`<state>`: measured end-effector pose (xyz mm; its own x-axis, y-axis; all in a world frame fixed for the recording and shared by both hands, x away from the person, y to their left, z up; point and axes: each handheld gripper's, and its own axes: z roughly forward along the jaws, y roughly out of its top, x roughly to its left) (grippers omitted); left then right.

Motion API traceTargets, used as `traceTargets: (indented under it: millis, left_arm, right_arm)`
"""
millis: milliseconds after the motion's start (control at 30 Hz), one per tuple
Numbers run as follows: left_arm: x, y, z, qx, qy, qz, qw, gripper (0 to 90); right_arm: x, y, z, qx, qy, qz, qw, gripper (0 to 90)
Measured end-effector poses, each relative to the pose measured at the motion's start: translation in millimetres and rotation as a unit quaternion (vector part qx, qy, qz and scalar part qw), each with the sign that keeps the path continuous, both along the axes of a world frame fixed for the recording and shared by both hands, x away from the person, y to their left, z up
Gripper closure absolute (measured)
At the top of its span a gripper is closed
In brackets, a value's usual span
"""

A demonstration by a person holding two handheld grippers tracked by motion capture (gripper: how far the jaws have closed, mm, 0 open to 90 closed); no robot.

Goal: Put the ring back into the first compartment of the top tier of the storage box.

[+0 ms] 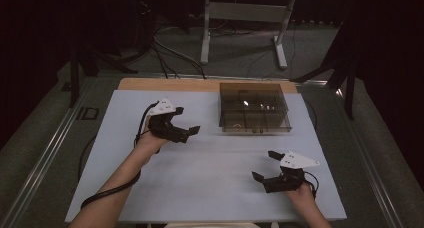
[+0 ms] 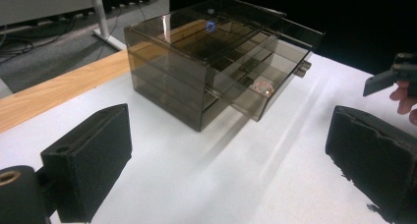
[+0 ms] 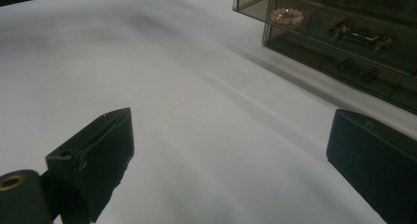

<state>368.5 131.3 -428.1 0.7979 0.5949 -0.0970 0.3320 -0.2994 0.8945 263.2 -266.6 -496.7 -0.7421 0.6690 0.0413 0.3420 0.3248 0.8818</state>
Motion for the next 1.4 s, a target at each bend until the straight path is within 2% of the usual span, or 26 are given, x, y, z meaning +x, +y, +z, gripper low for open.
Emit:
traceTargets:
  millis: [300, 800, 900, 1100, 1400]
  left_arm:
    - [-15.0, 16.1, -13.7, 0.010, 0.006, 0.011, 0.9999, 5.3]
    - [-37.8, 46.0, -37.4, 0.004, 0.017, 0.042, 0.9990, 5.3]
    - [-41.9, 49.3, -42.1, 0.009, 0.020, 0.044, 0.9988, 5.3]
    - [-51.2, 55.9, -47.7, 0.001, 0.017, 0.052, 0.9985, 5.3]
    - [-64.2, 61.9, -59.8, 0.003, 0.029, 0.056, 0.9980, 5.3]
  right_arm:
    - [-0.1, 1.1, 0.0, -0.002, 0.000, 0.001, 1.0000, 4.3]
    - [0.5, 1.5, -0.2, -0.002, 0.000, 0.001, 1.0000, 4.3]
    - [0.7, 1.2, -0.2, -0.002, 0.001, 0.001, 1.0000, 4.3]
    - [0.8, 0.9, -0.2, -0.002, -0.001, 0.001, 1.0000, 4.3]
    - [0.6, 1.3, -0.2, -0.003, 0.000, 0.000, 1.0000, 4.3]
